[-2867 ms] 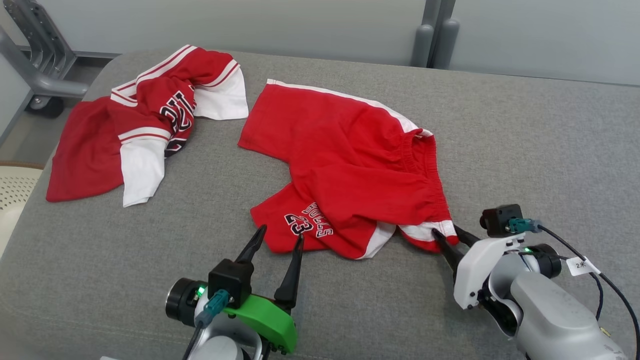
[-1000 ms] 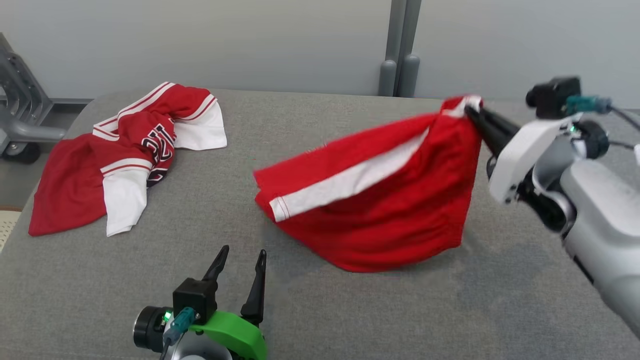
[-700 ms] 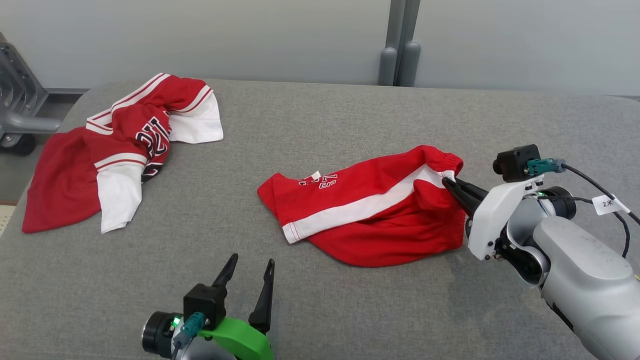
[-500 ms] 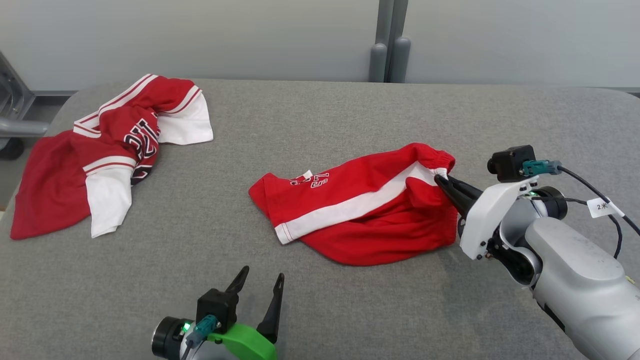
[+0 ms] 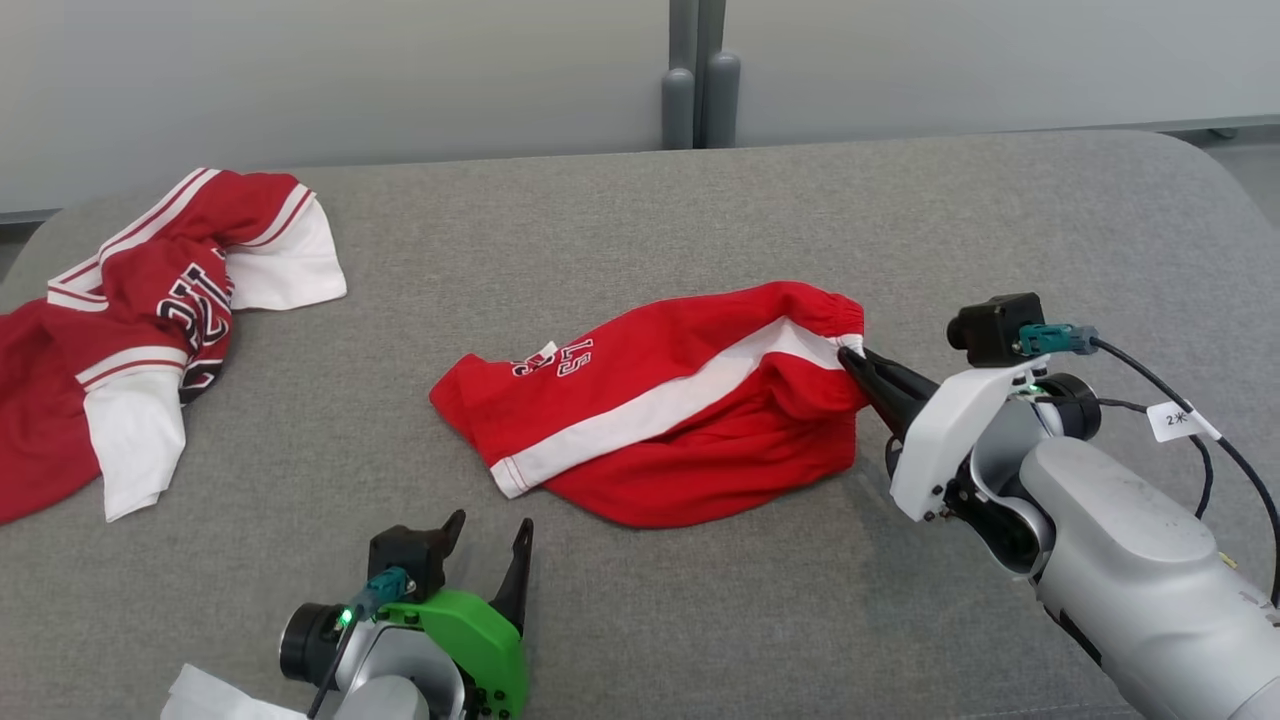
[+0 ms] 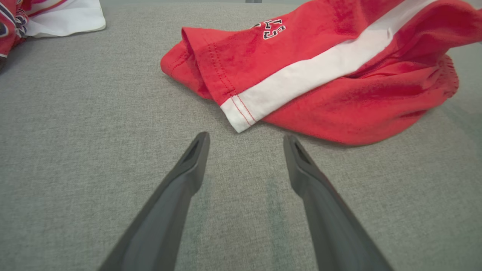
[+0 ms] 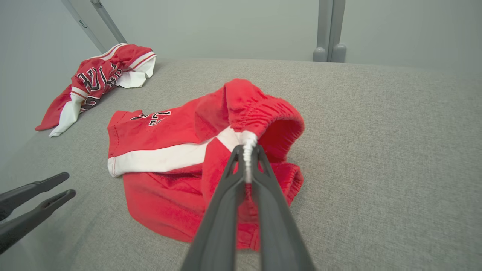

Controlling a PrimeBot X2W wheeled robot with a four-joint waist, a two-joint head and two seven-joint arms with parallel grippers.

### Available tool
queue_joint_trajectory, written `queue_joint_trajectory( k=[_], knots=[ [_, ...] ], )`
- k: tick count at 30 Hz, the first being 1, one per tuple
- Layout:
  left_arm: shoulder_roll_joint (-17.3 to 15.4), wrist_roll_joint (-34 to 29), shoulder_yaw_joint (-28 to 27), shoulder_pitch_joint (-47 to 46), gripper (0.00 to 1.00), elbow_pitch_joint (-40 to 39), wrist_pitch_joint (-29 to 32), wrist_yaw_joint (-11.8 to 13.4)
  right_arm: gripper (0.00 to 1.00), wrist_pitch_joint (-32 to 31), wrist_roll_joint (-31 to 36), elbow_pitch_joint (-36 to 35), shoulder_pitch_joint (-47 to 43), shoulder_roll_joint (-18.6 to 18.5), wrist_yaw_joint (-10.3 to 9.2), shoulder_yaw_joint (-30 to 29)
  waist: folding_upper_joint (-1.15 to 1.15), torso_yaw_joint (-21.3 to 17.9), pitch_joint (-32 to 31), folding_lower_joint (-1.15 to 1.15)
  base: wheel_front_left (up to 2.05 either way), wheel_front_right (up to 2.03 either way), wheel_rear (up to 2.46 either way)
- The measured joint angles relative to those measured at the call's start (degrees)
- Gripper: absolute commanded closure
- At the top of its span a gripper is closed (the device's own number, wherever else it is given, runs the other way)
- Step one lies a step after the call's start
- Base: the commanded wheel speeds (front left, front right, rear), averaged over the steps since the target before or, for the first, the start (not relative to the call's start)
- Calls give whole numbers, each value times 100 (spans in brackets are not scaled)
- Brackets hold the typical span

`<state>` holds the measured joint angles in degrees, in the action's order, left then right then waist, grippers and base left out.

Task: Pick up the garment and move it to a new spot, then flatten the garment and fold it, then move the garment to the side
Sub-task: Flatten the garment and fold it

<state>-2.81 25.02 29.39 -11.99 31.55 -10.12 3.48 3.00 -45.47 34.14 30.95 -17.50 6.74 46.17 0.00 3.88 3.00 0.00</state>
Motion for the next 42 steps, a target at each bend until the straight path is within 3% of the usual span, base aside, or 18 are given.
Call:
queue_joint_trajectory(
  k=[15,34,36,37,38,39,42],
  knots=[
    [41,278,-49,-696,0,715,-1,-44,100,126,1,21,189,97,30,23,0,-393,404,0,0,0,0],
    [55,1135,203,-1119,0,1100,-91,-229,100,252,0,188,266,132,31,107,0,-411,616,0,0,0,0],
    [55,1189,241,-1163,17,1132,-114,-245,100,252,0,198,271,137,31,120,0,-418,631,0,0,0,0],
    [55,1211,314,-1194,50,1159,-136,-268,100,260,0,213,290,138,31,120,0,-426,656,0,0,0,0],
    [56,1211,374,-1215,69,1181,-141,-282,100,267,0,230,303,136,31,120,0,-430,665,0,0,0,0],
    [58,1211,409,-1233,100,1194,-161,-291,100,297,0,242,311,135,31,120,0,-431,671,0,0,0,0],
    [59,1209,479,-1284,100,1218,-207,-294,100,311,0,277,330,127,31,119,0,-429,683,0,0,0,0]
  ],
)
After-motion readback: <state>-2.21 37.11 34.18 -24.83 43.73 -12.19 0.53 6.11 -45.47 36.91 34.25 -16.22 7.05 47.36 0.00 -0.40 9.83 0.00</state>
